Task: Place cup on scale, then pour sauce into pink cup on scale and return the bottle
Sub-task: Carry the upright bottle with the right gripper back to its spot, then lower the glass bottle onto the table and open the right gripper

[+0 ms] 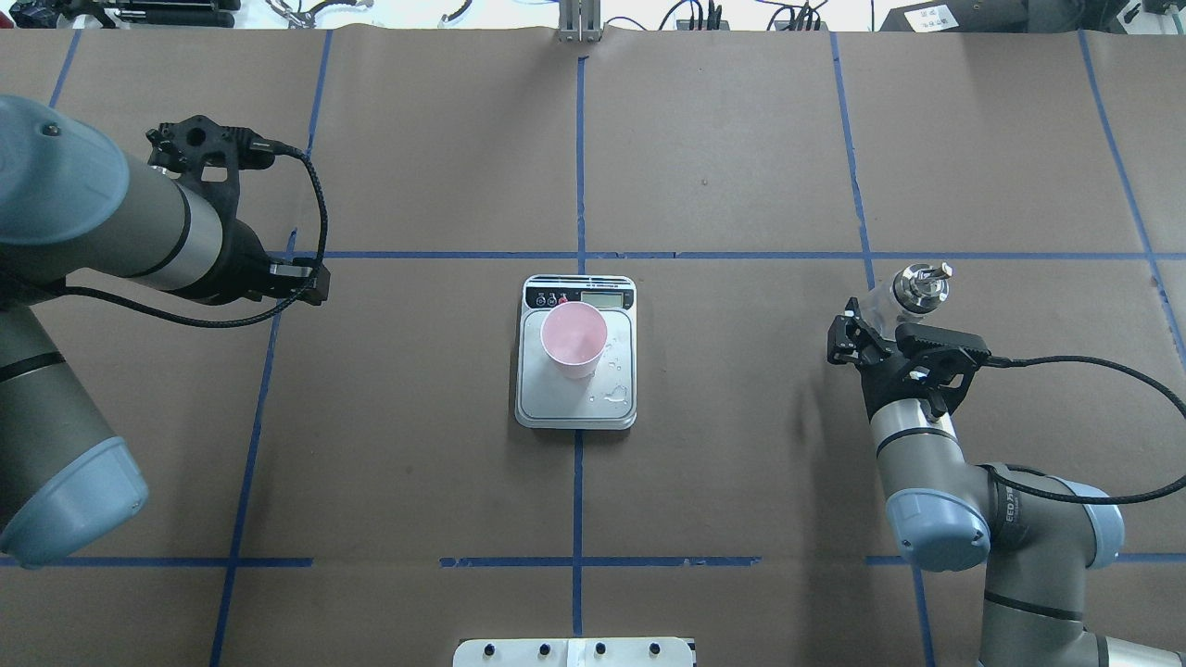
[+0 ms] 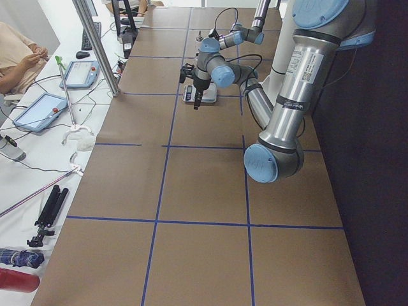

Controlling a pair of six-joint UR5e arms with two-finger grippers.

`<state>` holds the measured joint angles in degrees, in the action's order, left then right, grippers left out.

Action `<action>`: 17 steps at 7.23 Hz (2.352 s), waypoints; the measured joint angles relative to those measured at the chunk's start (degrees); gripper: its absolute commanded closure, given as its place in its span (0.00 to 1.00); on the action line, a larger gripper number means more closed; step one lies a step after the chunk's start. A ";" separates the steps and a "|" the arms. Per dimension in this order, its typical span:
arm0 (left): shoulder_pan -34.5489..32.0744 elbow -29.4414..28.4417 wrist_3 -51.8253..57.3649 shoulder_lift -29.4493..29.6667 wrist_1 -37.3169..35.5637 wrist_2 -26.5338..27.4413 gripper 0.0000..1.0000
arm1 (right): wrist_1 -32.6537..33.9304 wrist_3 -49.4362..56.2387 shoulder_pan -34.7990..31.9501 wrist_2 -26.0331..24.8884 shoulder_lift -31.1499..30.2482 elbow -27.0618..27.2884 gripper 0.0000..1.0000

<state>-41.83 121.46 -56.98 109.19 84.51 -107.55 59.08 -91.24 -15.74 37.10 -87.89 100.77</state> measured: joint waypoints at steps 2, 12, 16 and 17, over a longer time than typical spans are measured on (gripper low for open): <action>-0.15 0.18 0.11 -0.03 -0.06 -0.03 0.35 | -0.17 0.31 0.00 0.26 -0.30 -0.13 1.00; -0.22 0.45 -0.02 -0.03 -0.13 0.14 0.35 | 0.14 1.32 0.19 0.60 -1.12 -0.19 0.00; -0.19 0.36 0.06 -0.03 -0.13 0.14 0.35 | 0.09 1.77 1.24 0.45 -1.23 0.51 0.00; -0.18 0.33 0.05 -0.03 -0.13 0.14 0.35 | 0.03 1.75 2.10 0.21 -1.44 1.03 0.00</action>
<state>-42.02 121.79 -56.93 109.16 84.38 -107.40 59.10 -89.49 -13.64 37.30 -89.33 101.80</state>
